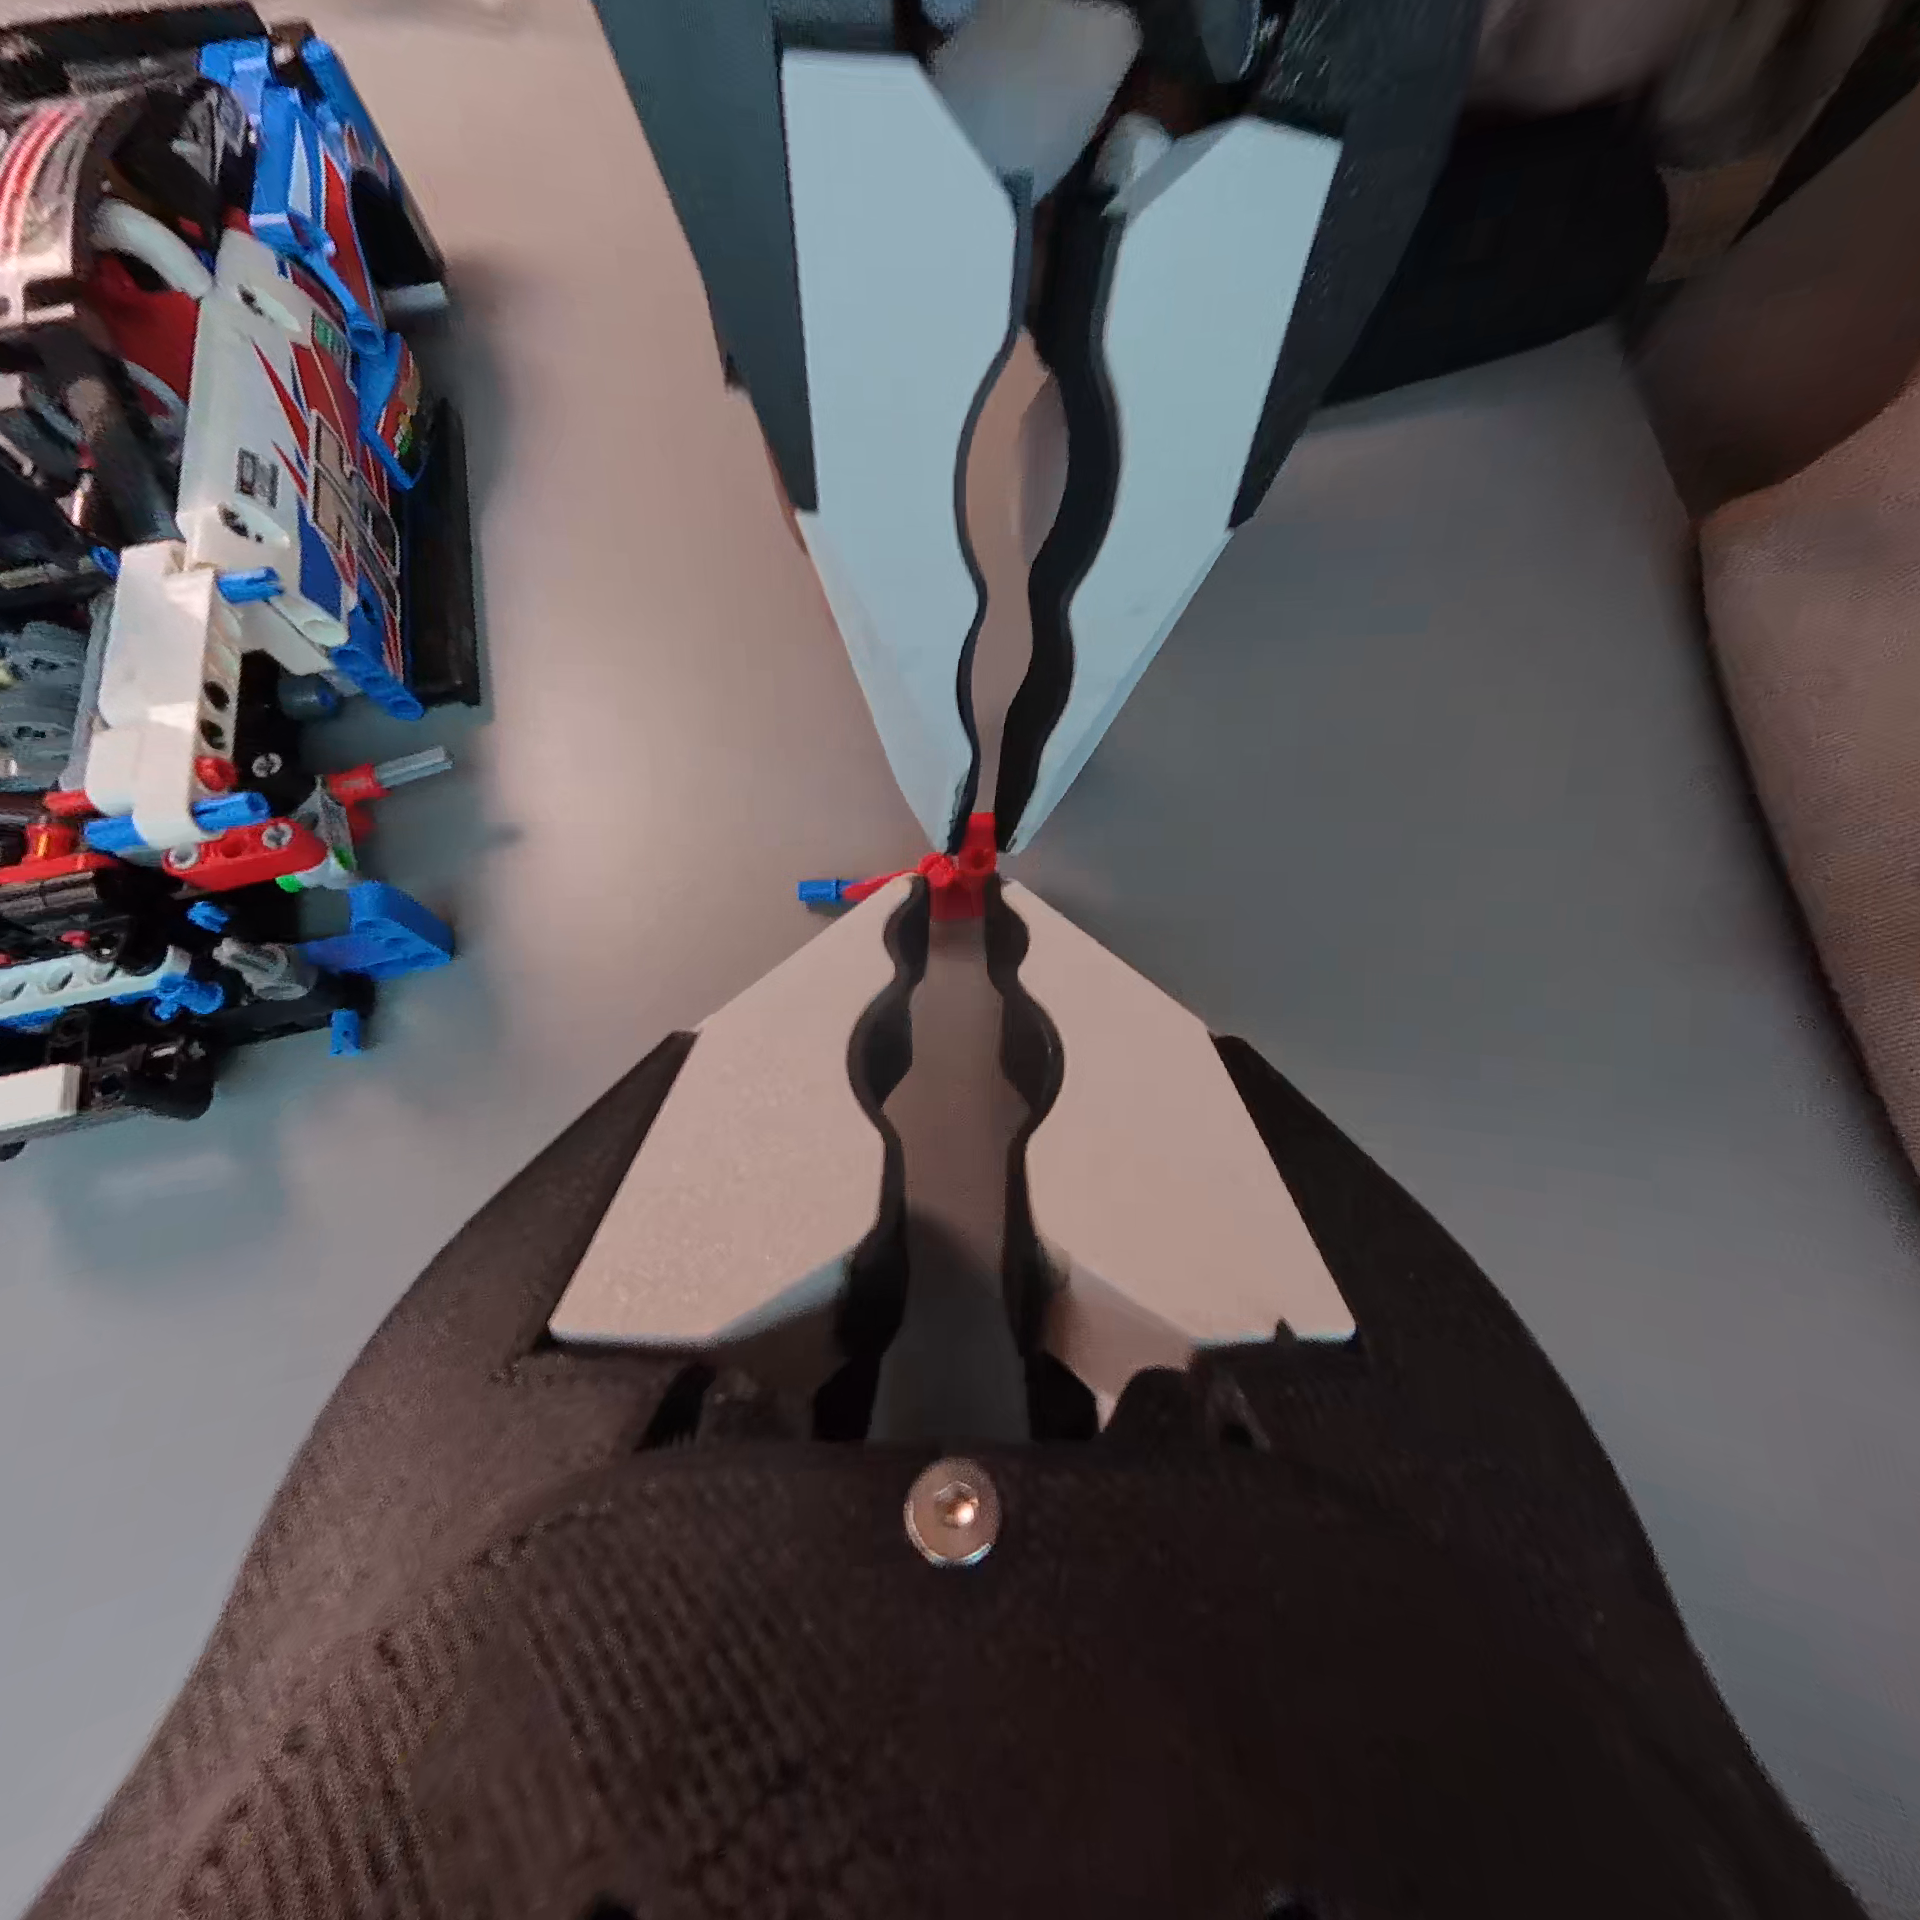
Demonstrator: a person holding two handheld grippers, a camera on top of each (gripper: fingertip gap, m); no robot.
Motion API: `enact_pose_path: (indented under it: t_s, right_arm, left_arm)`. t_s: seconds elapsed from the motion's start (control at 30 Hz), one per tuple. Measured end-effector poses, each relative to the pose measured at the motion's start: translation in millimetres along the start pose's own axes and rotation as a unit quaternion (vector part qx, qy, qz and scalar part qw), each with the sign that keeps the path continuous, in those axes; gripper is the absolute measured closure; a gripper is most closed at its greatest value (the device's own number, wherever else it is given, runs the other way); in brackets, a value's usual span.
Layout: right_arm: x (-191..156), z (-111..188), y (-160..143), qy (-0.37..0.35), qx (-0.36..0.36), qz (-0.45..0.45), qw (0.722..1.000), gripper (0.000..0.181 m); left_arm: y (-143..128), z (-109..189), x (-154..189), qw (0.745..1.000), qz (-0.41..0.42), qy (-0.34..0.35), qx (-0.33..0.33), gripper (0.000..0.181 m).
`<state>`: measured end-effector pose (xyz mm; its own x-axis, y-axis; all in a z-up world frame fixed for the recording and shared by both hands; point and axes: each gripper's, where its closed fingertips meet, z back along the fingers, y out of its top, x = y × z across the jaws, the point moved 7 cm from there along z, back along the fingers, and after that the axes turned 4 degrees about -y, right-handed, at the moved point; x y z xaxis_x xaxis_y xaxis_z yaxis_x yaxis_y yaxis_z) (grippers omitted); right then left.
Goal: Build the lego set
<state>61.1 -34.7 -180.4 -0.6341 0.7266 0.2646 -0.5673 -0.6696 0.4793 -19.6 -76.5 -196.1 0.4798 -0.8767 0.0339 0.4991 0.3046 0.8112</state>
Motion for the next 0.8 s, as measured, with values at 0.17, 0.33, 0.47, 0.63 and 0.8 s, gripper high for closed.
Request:
enact_pose_path:
  t_s: [0.17,0.33,0.47,0.63,0.8]
  right_arm:
    - [1.3,-1.2,-0.3,0.007,0.015,-0.018,1.000,0.175]
    - [1.6,-1.7,-0.9,0.009,0.020,-0.027,0.999,0.175]
    - [1.6,-2.4,-1.0,0.007,0.021,-0.030,0.999,0.175]
    - [1.2,-2.9,-1.4,0.005,0.022,-0.031,0.999,0.175]
    - [0.3,-3.3,-1.3,-0.002,0.018,-0.024,1.000,0.176]
  left_arm:
    - [5.1,1.2,4.0,1.000,0.000,-0.006,0.007,0.175]
    - [4.6,-1.0,4.7,1.000,-0.013,0.005,-0.009,0.180]
    - [6.3,-2.9,7.9,0.999,-0.033,0.016,-0.030,0.181]
    - [6.7,-3.6,7.6,0.999,-0.013,0.011,-0.040,0.181]
    - [5.8,-4.1,7.7,0.999,-0.004,0.012,-0.043,0.181]
